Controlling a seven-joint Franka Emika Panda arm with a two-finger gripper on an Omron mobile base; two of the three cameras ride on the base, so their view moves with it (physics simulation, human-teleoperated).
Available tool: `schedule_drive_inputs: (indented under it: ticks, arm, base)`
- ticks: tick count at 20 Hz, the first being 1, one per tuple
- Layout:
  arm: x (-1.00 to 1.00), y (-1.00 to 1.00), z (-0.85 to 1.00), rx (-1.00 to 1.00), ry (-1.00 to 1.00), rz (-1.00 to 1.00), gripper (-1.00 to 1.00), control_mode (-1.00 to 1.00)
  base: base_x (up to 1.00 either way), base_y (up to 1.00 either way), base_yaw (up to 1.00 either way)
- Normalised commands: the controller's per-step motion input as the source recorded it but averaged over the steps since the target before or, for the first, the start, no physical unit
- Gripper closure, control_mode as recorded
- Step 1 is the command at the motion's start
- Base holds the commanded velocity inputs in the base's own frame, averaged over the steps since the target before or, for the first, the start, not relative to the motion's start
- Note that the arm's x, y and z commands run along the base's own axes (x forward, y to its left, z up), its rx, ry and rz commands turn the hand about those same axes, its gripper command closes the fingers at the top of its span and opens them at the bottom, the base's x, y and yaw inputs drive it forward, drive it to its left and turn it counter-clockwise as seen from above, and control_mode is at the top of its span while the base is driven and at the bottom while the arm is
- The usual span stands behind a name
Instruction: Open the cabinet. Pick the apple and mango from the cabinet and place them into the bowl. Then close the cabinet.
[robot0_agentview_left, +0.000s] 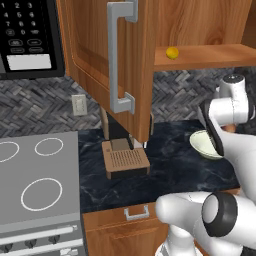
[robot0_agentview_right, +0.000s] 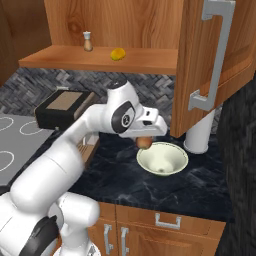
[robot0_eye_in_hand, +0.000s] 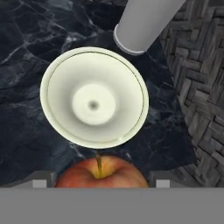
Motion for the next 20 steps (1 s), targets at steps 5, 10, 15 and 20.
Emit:
schedule_drive_inputs:
  ticks: [5, 10, 15, 20]
  arm:
    - [0.10, -0.08, -0.09, 0.05, 0.00, 0.00, 1.00, -1.00]
    - [0.12, -0.10, -0.08, 0.04, 0.00, 0.00, 1.00, -1.00]
    - [0.13, -0.10, -0.18, 0.01, 0.00, 0.00, 1.00, -1.00]
    - [0.09, -0.06, -0.31, 0.00, 0.00, 0.00, 1.00, -1.00]
  base:
    - [0.00, 0.00, 0.00]
    - [0.00, 0.00, 0.00]
    - [0.00, 0.00, 0.00]
    - [0.00, 0.00, 0.00]
